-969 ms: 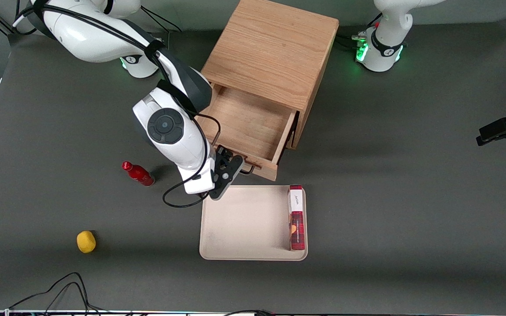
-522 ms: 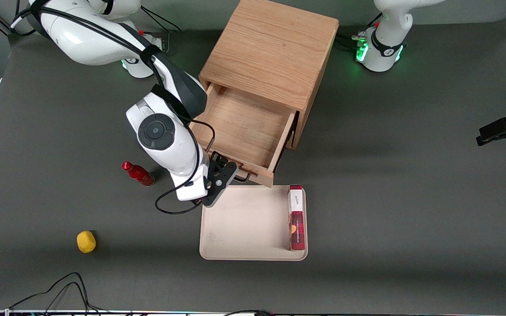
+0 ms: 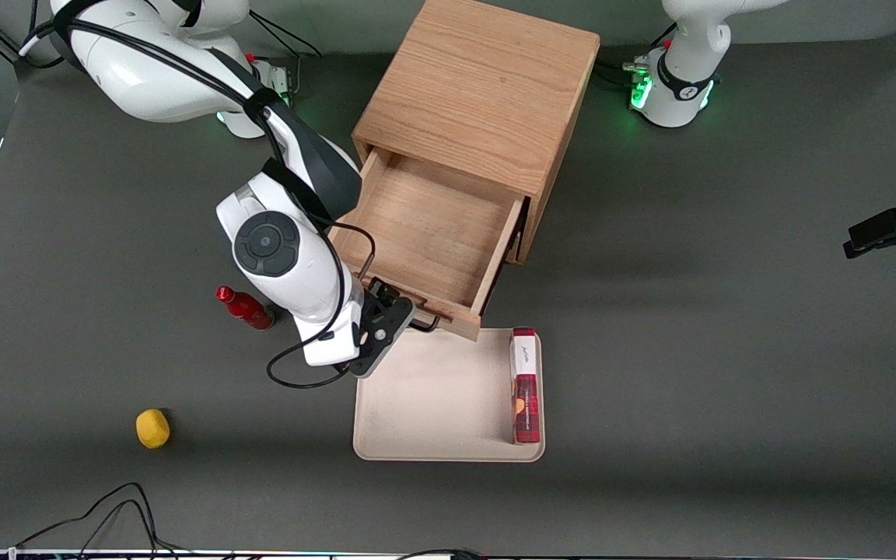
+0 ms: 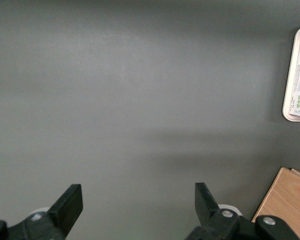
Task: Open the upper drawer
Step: 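Pull the upper drawer outward from the cabinet with the right gripper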
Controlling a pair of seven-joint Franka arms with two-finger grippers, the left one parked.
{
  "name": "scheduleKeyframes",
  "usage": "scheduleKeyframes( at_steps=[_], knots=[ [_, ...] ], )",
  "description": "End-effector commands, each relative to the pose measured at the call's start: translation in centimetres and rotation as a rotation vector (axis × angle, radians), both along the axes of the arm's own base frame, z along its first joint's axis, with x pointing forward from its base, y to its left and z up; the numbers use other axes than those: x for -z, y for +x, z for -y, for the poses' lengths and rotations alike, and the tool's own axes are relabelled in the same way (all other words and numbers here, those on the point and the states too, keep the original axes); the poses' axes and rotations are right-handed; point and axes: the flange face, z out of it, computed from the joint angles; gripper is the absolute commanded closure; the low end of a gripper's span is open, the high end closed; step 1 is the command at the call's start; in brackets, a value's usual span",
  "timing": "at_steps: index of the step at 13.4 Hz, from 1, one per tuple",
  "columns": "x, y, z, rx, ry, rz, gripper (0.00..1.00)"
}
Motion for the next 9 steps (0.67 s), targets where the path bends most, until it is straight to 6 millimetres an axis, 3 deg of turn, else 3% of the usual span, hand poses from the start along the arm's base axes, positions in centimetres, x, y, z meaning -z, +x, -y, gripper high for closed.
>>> scheduleKeyframes(
  at_steps=[1,9],
  knots=[
    [-0.6,1.0,-0.1,-0.003,0.0,0.031,0.0],
    [-2.0,0.7,0.1,0.014,0.028,-0.004,0.0]
  ],
)
